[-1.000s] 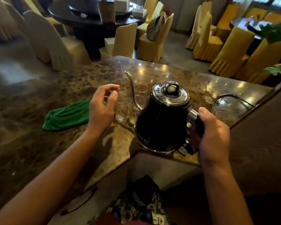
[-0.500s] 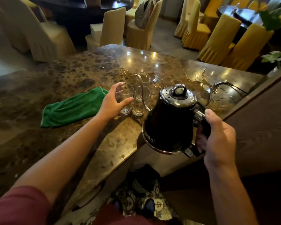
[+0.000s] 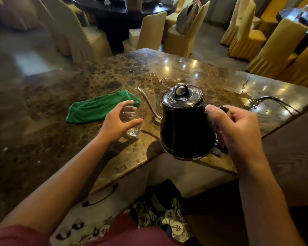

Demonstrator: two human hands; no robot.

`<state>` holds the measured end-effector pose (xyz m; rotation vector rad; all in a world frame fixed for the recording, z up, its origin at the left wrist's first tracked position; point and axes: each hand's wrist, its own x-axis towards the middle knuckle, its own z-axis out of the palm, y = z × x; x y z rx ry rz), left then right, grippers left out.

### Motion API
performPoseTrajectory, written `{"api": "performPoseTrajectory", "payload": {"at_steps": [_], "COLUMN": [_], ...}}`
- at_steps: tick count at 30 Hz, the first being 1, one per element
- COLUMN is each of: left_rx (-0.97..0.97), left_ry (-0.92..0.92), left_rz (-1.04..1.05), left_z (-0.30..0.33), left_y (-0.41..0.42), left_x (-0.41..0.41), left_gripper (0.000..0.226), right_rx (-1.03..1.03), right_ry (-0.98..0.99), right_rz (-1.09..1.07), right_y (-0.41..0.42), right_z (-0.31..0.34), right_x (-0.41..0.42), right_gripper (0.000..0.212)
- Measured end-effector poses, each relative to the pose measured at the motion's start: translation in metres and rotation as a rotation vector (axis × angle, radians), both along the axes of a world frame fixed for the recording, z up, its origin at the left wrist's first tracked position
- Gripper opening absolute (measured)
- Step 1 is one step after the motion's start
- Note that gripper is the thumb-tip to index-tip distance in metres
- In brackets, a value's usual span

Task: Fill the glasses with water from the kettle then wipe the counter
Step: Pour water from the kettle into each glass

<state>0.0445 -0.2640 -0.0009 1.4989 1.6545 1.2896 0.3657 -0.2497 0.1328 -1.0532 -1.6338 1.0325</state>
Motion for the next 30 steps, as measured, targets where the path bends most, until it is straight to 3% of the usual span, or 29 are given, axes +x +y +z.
{"api": "performPoseTrajectory", "payload": {"at_steps": [8, 12, 16, 30], "left_rx": [-0.005, -0.021, -0.042, -0.085], "left_ry": [-0.044, -0.030, -0.033, -0.072], "left_rz": [0.150, 0.178, 0.172, 0.171], "left_z": [-0.005, -0.005, -0.001, 0.005], "left_y": [-0.025, -0.031, -0.033, -0.034], "left_x": [0.009, 0.010, 0.015, 0.019], "left_gripper": [0.077, 0.078, 0.077, 0.077], "right_rx": [0.013, 0.026, 0.057, 0.169], "right_ry": [-0.127, -0.172, -0.242, -0.471], "right_rz": [0.128, 0.173, 0.214, 0.341], "right_y": [0.015, 0.019, 0.021, 0.032], "right_z": [0.004, 0.008, 0.016, 0.035], "right_x": [0.005, 0.006, 0.006, 0.002], "right_gripper": [0.056, 0.067, 0.075, 0.065]}}
